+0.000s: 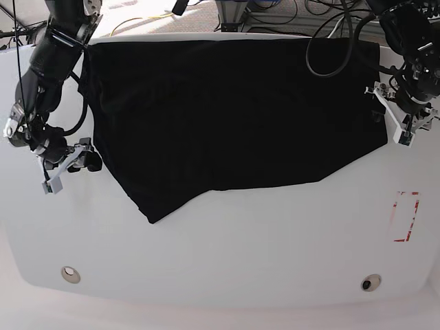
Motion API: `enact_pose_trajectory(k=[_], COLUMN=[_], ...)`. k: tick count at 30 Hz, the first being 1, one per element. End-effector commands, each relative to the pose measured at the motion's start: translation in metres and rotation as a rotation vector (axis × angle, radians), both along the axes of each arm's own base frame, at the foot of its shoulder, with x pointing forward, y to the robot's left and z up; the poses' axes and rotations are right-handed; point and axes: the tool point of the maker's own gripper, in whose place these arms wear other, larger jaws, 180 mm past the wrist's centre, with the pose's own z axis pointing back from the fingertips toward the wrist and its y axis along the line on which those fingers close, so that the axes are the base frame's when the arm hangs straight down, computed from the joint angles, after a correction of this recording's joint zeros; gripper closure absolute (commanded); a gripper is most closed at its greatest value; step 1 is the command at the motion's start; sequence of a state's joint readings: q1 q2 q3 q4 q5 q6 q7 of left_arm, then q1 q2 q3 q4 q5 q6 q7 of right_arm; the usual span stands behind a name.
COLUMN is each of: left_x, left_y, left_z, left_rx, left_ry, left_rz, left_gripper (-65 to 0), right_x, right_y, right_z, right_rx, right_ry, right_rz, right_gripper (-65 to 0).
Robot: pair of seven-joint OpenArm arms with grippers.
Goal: Fold the T-shirt properly
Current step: 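Release the shirt and move the right gripper to the shirt's hem, then grasp the hem with both grippers and fold it toward the collar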
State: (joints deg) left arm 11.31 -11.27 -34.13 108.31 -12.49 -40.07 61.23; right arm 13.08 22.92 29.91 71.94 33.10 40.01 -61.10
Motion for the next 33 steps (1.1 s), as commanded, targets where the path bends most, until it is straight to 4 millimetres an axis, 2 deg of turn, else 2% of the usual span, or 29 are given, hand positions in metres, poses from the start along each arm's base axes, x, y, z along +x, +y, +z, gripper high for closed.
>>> enact_pose_trajectory(k=[1,8,15,23,29,32,33], left_x=[0.006,0.005,0.005,0.005,0.005,0.001,0.002], left_y=[0.002,0.003,0.003,0.003,0.007,0.023,0.029], left_z=[0.011,0.01,0.01,0.01,0.013,0.018,0.022], left_rx=[0.012,0.013,0.013,0.013,0.019,0.029,0.026], left_ry=[-0.038,-0.035,-0.035,-0.035,-0.042,-0.057,-0.072], left_rz=[-0.008,-0.008,-0.008,-0.008,0.003,0.056,0.093], left_gripper=[-41.4,-41.4,-41.4,-41.4,-41.9,-43.8,-46.8], right_x=[0.022,0.054,0.071,0.079,0.086,0.089,0.089], right_y=[-0.012,-0.001,0.019,0.069,0.092,0.098,0.098], right_z=[0.009,-0.006,-0.018,-0.03,-0.028,-0.026,-0.027], right_rx=[0.019,0.098,0.138,0.211,0.249,0.258,0.258], right_ry=[-0.044,-0.061,-0.06,-0.055,-0.069,-0.074,-0.073], right_rz=[-0.02,-0.027,-0.01,0.038,0.058,0.063,0.063], right_gripper=[-40.7,-40.7,-40.7,-40.7,-40.7,-36.5,-31.9])
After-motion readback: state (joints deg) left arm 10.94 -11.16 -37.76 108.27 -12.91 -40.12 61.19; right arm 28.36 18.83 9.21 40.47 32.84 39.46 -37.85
